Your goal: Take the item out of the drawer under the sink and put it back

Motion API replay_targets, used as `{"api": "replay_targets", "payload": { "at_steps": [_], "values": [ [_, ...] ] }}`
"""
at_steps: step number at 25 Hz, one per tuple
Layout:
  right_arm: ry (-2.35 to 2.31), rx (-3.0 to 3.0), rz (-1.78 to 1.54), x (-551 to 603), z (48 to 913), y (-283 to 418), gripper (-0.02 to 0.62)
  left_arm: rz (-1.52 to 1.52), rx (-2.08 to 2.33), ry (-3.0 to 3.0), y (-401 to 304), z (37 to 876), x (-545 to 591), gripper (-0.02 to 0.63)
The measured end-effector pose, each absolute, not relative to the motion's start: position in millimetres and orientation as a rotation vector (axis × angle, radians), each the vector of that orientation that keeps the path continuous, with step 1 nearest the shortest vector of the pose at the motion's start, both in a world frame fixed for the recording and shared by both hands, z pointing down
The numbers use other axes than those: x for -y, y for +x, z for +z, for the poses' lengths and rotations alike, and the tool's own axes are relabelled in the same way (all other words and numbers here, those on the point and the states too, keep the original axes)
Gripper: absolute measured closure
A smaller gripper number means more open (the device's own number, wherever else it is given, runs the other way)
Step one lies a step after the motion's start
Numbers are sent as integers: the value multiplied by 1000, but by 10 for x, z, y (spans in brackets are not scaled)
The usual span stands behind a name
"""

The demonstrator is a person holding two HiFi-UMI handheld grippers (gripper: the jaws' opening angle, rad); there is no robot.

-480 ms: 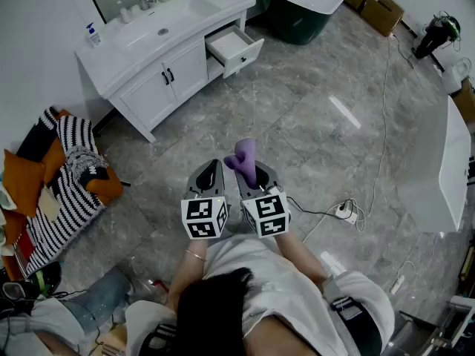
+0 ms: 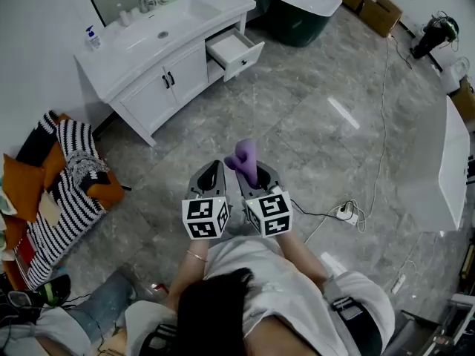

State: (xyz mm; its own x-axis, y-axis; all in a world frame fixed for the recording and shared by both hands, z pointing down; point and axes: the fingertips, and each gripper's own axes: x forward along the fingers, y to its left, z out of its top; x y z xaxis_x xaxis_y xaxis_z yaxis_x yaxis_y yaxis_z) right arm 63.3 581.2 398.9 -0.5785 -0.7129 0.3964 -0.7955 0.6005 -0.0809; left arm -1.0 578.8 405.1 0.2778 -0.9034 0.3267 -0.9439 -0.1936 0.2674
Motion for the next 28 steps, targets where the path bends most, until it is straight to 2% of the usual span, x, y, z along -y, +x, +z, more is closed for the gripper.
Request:
{"api": "replay_targets", "payload": {
  "at_steps": [15, 28],
  "values": [
    [1400, 2509, 377, -5561, 3796, 143, 486, 79, 1575, 2245, -457, 3882, -5567, 603],
    [1430, 2483, 399, -5396, 3860, 146, 486, 46, 1614, 2219, -617, 3884, -5369, 603]
  ]
}}
